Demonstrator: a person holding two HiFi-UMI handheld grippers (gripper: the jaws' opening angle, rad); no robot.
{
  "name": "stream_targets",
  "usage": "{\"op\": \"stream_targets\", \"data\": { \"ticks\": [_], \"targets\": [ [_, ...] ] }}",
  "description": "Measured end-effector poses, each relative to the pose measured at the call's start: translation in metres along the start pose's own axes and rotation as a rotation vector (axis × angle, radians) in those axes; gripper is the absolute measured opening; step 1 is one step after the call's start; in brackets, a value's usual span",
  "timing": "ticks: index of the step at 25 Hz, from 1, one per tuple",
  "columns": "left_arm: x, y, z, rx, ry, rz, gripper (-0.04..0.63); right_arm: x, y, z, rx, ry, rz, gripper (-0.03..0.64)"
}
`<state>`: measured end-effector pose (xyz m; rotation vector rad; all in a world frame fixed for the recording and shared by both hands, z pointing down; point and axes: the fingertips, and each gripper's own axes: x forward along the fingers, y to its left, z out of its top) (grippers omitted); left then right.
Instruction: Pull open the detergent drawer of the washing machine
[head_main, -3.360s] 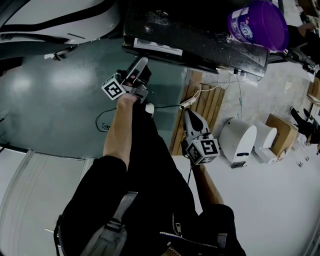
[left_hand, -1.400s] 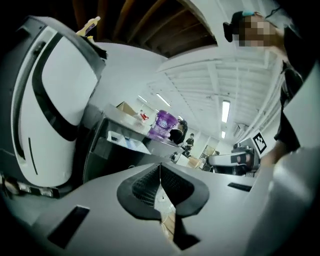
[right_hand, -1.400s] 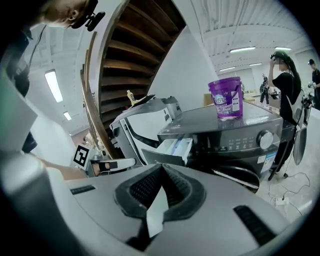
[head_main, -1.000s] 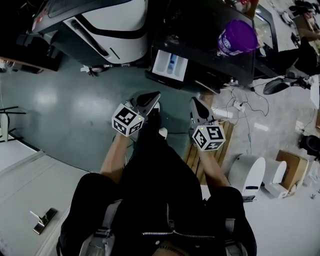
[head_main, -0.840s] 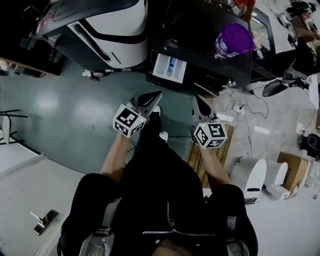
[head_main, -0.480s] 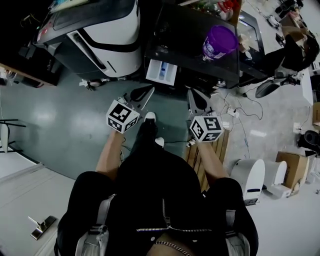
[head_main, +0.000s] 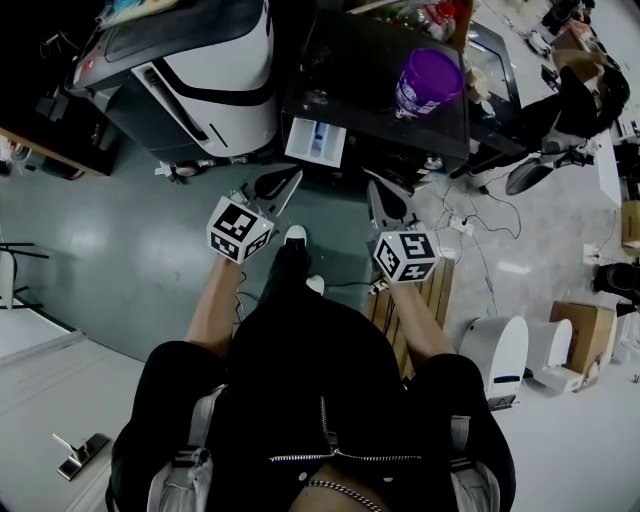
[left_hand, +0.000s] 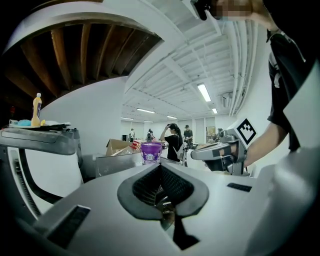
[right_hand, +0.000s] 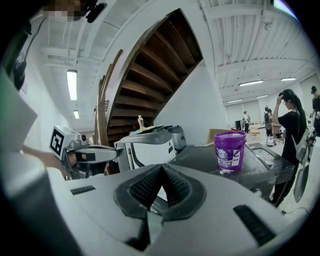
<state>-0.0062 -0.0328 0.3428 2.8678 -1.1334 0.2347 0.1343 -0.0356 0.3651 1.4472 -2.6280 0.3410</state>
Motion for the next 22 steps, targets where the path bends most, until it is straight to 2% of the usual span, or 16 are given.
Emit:
{"op": "stream_targets", "data": {
  "ticks": [22],
  "targets": [
    [-0.003, -0.012, -0.005, -0.013, -0.001, -0.019, 0.02, -0.007, 0.01, -0.01, 0.006, 0.013, 0.018, 0.003]
  ]
}}
